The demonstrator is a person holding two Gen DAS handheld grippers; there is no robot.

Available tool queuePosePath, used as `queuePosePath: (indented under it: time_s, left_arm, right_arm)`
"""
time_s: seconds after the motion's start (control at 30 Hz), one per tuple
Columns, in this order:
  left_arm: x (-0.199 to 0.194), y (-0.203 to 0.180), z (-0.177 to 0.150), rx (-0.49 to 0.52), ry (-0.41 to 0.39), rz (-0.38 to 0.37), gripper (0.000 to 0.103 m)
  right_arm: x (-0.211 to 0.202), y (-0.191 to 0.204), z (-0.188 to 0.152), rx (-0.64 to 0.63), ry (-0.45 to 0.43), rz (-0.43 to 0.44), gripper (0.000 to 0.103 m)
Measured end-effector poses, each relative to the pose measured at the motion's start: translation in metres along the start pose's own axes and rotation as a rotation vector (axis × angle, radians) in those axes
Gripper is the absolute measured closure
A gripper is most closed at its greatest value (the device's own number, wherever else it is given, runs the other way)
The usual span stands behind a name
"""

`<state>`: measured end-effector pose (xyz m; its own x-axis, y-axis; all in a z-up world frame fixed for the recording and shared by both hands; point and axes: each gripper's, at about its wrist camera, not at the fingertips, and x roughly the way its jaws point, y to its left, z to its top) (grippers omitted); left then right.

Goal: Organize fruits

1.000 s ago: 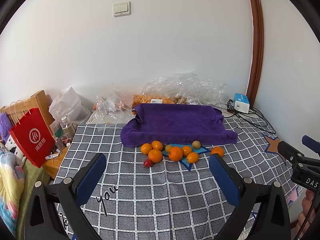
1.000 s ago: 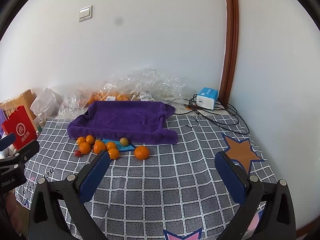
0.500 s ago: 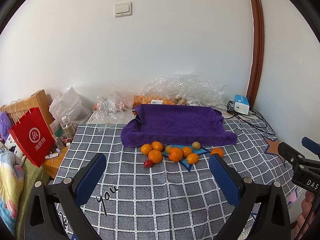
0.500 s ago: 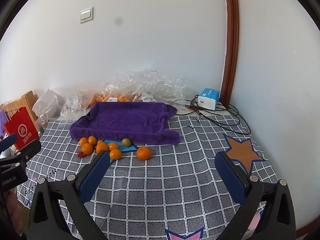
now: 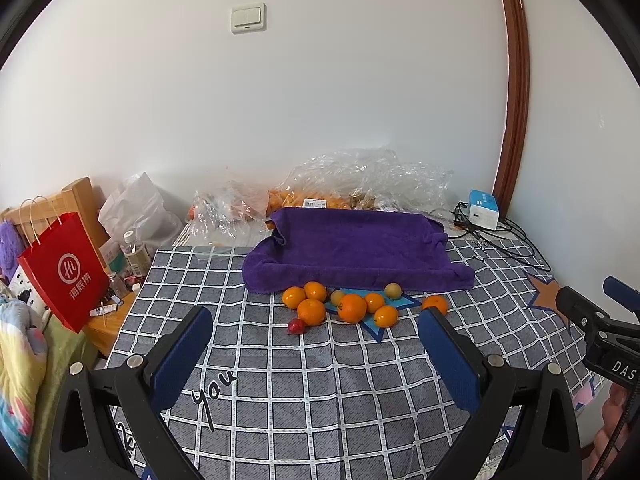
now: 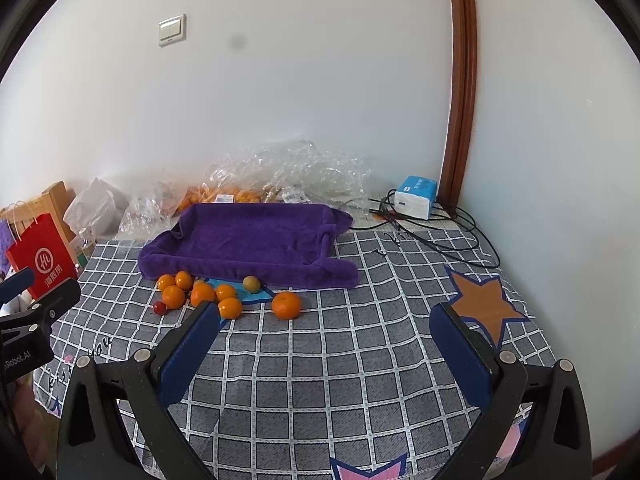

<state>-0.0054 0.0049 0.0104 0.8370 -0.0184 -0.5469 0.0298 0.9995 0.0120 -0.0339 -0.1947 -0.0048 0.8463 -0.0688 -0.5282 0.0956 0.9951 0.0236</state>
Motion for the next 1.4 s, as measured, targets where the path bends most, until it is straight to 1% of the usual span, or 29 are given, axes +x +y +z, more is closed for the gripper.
queuePosePath:
  time_s: [0.47,0.6,0.73,0.87,1.03,1.17,1.23,1.3,1.4]
  left_arm:
    - [0.002,0.001,-0.002,-0.010,-0.004,0.000,0.000]
    - [0.006,0.000,-0.004,-0.010,-0.013,-0.013,0.000]
    - [0.017,0.002,-0.007,-0.008,-0.004,0.002,0.000]
    - [0.034,0.009,-0.013,-0.030,0.014,0.011,0.000]
    - [0.059,0.021,-0.026,-0.034,0.044,0.035,0.000]
    - [0.081,0.031,-0.034,-0.034,0.084,0.061,0.001]
    - [0.092,0.038,-0.038,-0.050,0.102,0.052,0.001]
    - [0.101,0.045,-0.043,-0.067,0.115,0.043,0.001]
    - [0.118,0.058,-0.051,-0.100,0.157,0.039,0.002]
  right_arm:
    - [0.001,0.000,-0.005,0.001,-0.001,0.001,0.000]
    - [0.008,0.000,-0.007,0.003,0.016,0.002,0.000]
    - [0.020,0.000,-0.012,0.002,0.045,-0.006,0.000]
    - [0.041,-0.002,-0.019,0.030,0.091,-0.025,0.000]
    - [0.070,-0.005,-0.030,0.040,0.141,-0.019,0.000]
    - [0.104,-0.008,-0.036,0.058,0.240,-0.019,0.000]
    - [0.118,-0.010,-0.042,0.063,0.247,-0.018,0.000]
    - [0.127,-0.009,-0.046,0.052,0.231,-0.012,0.000]
    - [0.141,-0.007,-0.053,0.048,0.235,0.037,0.000]
